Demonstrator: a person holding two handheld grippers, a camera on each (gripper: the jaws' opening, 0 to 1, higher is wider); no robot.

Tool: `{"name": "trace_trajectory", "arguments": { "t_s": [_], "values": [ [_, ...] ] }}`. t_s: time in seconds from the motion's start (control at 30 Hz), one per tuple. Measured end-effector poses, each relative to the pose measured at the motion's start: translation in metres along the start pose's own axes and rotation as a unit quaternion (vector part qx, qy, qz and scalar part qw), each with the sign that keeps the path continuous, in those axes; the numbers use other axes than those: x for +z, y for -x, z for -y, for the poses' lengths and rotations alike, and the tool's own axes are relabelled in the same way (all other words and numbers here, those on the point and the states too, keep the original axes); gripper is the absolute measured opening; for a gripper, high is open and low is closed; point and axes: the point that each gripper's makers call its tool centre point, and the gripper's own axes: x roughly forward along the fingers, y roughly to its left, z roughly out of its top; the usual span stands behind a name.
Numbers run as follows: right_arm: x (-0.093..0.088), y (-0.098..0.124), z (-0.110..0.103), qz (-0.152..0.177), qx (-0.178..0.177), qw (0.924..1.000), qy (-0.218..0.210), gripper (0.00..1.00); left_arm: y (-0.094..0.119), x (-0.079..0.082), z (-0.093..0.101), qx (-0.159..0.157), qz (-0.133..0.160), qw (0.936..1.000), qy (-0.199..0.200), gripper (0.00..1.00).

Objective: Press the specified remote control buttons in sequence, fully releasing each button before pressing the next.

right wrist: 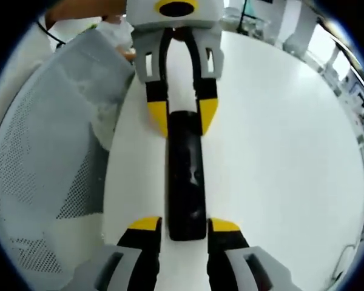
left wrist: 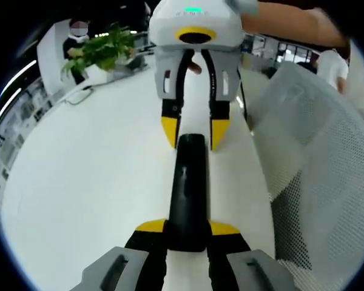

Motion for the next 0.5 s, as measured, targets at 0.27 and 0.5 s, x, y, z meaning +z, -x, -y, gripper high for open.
{"name": "trace_trajectory", "arguments": {
  "t_s": [0.27,0.5],
  "values": [
    [0.0005,0.0003,0.0033,-0.005,-0.011,0.9998,0.016,0.21,0.0004,-0.0002,-0.0006,0.001,0.001,1.0,0.001,0.23],
    [0.0008,0.0003,0.0034,-0.004,-0.019,0.9995,0.024,0.2,0.0008,-0.0003,-0.0007,0.001,-0.001,1.0,-0.002,0.23]
  ]
}}
